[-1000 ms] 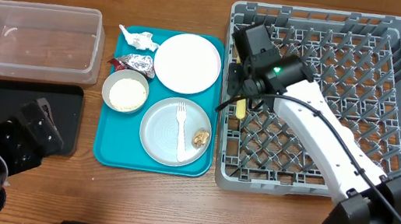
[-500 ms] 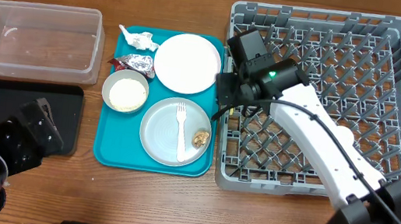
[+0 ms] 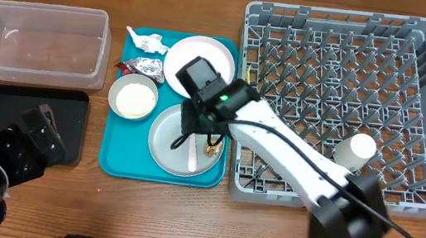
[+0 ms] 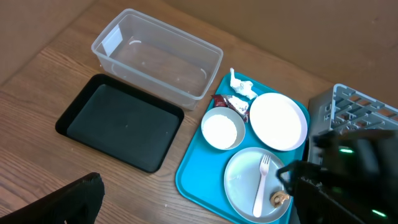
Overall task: Sort waste into correct bins and load items into the dishwasher rack
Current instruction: 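Grasp the pink fork with the right gripper and place it in the rack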
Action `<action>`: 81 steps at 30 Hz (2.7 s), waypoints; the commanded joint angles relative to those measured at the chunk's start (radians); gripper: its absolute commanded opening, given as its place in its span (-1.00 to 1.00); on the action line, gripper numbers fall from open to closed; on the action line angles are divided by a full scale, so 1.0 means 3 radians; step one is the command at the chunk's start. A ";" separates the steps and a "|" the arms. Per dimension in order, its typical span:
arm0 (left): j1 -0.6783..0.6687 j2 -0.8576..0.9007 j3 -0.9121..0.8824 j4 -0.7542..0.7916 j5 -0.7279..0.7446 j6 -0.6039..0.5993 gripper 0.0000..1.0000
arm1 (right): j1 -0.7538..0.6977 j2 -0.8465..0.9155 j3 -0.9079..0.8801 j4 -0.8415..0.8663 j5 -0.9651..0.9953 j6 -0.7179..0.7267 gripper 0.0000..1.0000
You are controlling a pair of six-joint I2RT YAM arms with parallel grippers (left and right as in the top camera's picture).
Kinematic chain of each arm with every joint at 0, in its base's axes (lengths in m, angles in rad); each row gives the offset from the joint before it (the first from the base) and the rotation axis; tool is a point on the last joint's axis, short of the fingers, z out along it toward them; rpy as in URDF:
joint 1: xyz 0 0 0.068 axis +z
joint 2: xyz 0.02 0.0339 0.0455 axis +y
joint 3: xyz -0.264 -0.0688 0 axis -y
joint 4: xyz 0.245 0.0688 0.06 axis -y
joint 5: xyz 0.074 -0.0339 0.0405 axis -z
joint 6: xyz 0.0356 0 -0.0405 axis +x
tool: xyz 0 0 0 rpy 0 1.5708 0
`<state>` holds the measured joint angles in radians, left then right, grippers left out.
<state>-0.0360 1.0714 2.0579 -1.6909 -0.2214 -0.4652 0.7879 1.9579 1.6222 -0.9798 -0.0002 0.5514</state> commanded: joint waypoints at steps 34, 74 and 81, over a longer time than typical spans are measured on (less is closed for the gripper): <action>0.0034 0.0005 0.0019 0.0006 -0.0048 -0.0023 1.00 | 0.0109 0.0813 -0.0062 0.0345 -0.0005 0.0449 -0.35; 0.0034 0.0005 0.0019 0.0006 -0.0048 -0.0024 1.00 | -0.1021 -0.0031 0.0852 -0.0774 0.0245 -0.0683 -0.70; 0.0034 0.0005 0.0019 0.0006 -0.0048 -0.0023 1.00 | -0.0997 0.0001 0.0381 -0.0537 0.0253 -0.0903 -0.61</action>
<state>-0.0360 1.0714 2.0579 -1.6909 -0.2214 -0.4652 0.4805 1.9480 1.7840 -1.1610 0.0811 0.3286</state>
